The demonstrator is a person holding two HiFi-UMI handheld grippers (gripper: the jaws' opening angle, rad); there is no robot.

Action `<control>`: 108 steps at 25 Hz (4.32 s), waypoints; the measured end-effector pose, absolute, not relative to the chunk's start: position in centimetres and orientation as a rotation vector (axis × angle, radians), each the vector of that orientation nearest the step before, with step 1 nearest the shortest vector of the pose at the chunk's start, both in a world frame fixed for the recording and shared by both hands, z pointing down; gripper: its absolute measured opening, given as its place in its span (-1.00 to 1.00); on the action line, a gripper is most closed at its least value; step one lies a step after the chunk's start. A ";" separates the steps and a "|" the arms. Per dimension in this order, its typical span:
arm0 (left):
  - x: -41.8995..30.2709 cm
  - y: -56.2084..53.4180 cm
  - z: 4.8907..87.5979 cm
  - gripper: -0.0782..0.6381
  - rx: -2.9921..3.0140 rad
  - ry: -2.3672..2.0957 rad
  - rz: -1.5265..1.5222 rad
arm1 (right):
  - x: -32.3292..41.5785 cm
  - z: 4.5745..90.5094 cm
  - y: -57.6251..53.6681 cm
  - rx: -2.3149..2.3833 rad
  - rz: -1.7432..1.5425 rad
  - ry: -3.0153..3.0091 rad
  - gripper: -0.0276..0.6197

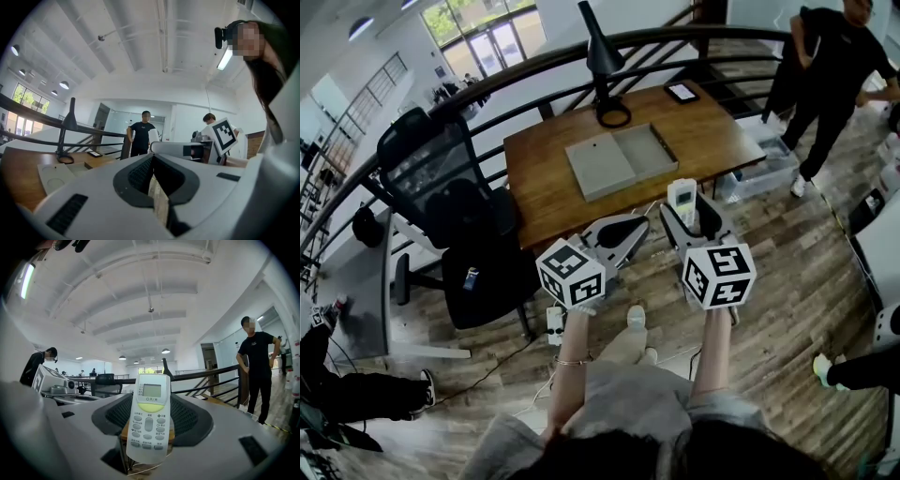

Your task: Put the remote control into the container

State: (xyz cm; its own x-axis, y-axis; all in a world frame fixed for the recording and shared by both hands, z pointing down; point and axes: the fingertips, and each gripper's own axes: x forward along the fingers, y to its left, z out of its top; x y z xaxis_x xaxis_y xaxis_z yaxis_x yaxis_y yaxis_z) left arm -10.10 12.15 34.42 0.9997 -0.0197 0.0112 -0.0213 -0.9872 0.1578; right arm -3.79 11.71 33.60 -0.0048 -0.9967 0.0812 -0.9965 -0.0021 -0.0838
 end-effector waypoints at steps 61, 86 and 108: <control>2.7 -10.4 36.9 -0.77 2.910 -0.166 0.037 | 9.8 36.8 -10.6 -2.129 -0.338 2.364 -0.13; 6.1 -20.0 40.8 -0.77 2.795 -0.406 0.054 | 12.8 39.9 -21.9 -1.941 -0.430 2.652 -0.13; 6.5 -24.9 46.3 -0.77 2.623 -0.636 0.091 | 12.1 47.4 -28.0 -1.752 -0.645 2.969 -0.13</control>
